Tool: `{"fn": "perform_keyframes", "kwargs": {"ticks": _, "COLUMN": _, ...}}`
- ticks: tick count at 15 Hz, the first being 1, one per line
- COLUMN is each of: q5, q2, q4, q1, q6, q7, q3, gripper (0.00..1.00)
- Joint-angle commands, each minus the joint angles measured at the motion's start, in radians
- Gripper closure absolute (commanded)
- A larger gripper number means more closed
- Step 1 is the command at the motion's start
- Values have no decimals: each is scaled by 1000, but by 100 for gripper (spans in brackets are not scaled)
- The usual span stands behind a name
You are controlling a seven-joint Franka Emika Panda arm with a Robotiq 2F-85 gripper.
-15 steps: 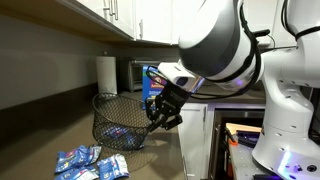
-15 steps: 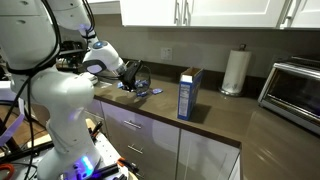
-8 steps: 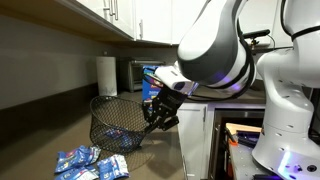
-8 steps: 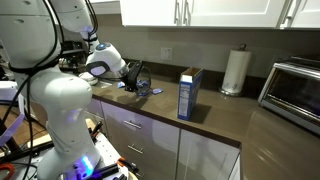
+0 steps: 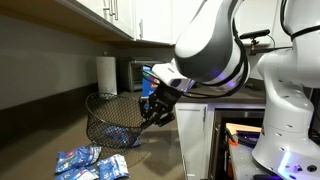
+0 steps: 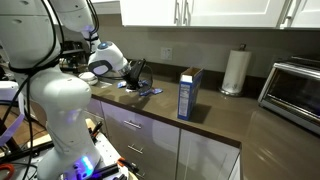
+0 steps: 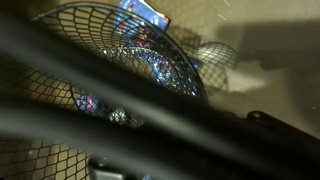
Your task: Pour the packs from the basket onto the countertop
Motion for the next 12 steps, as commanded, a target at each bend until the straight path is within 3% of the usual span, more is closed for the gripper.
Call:
{"fn": "perform_keyframes", "kwargs": {"ticks": 1, "q5": 33, "q2": -132, "q4": -55, "q1": -32, "q6": 0, "q7": 0, "q3": 84, "gripper": 97}}
{"fn": "perform_keyframes", "kwargs": {"ticks": 4, "q5": 93, "q2": -154, "q4": -2, "q1": -213, "q6": 0, "q7": 0, "q3": 317, "gripper": 97}}
{"fn": "perform_keyframes", "kwargs": {"ticks": 6, "q5": 224, "q2": -256, "q4": -49, "q1": -228, "q6": 1, "q7": 1, "q3": 423, "gripper": 97}}
{"fn": "perform_keyframes", "kwargs": {"ticks": 7, "q5": 257, "q2": -237, "q4": -2, "q1": -332, "q6": 1, "q7": 1, "q3": 532, "gripper": 97}}
{"fn": "perform_keyframes", "kwargs": {"ticks": 10, "q5": 418, "q2": -322, "q4": -2, "q1": -443, "q6": 1, "q7": 1, "q3": 749, "gripper": 97}}
{"fn": "perform_keyframes", "kwargs": {"ticks": 11, "q5": 338, "q2": -255, "q4": 1, "q1": -376, "q6": 1, "q7": 1, "q3": 639, "gripper": 94}}
{"fn": "perform_keyframes", "kwargs": {"ticks": 12, "q5": 373, "q2": -276, "q4": 0, "q1": -406, "q6": 1, "q7": 1, "q3": 696, "gripper": 94}}
